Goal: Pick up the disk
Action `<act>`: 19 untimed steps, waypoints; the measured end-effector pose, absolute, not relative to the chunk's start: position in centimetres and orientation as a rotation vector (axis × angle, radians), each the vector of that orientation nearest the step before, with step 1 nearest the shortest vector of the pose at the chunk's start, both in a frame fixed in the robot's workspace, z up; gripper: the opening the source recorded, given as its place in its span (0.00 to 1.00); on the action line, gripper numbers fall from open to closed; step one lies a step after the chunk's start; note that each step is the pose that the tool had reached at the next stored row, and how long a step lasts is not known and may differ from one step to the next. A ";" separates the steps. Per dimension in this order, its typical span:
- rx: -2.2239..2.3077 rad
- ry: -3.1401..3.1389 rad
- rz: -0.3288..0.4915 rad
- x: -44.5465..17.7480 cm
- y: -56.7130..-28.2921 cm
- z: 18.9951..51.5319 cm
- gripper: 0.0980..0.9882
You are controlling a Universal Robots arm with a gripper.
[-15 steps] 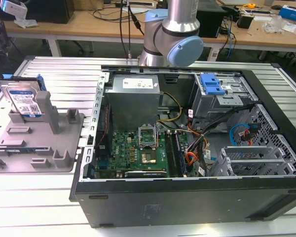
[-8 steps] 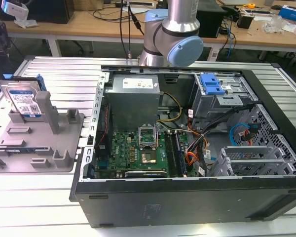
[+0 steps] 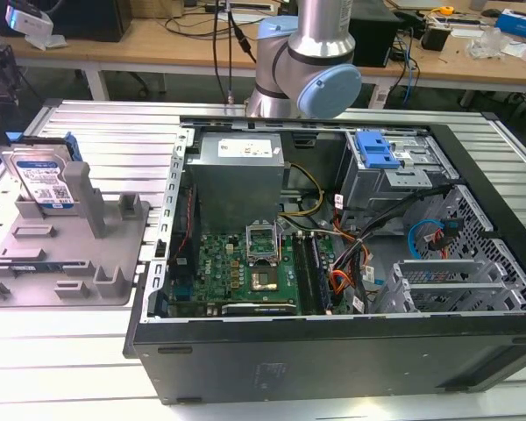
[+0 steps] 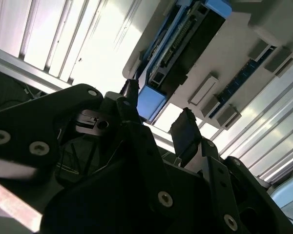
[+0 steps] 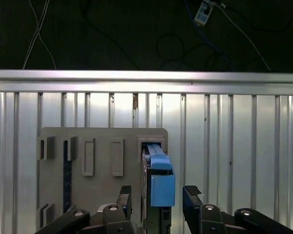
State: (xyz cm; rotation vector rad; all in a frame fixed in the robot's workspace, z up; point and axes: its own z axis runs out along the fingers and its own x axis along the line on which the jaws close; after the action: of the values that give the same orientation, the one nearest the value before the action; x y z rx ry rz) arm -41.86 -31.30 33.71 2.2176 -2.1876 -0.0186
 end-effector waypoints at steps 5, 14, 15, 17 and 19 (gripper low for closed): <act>2.217 -2.189 -0.019 -41.9 -31.3 33.0 0.50; 2.216 -2.189 -0.018 -41.9 -31.3 31.7 0.50; 2.216 -2.189 -0.019 -41.9 -31.3 31.5 0.50; 2.216 -2.189 -0.019 -41.9 -31.3 31.3 0.50; 2.216 -2.189 -0.019 -42.0 -31.3 31.0 0.50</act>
State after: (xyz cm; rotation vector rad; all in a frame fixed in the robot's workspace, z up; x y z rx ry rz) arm -41.96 -31.29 31.04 2.2161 -2.1888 -0.0185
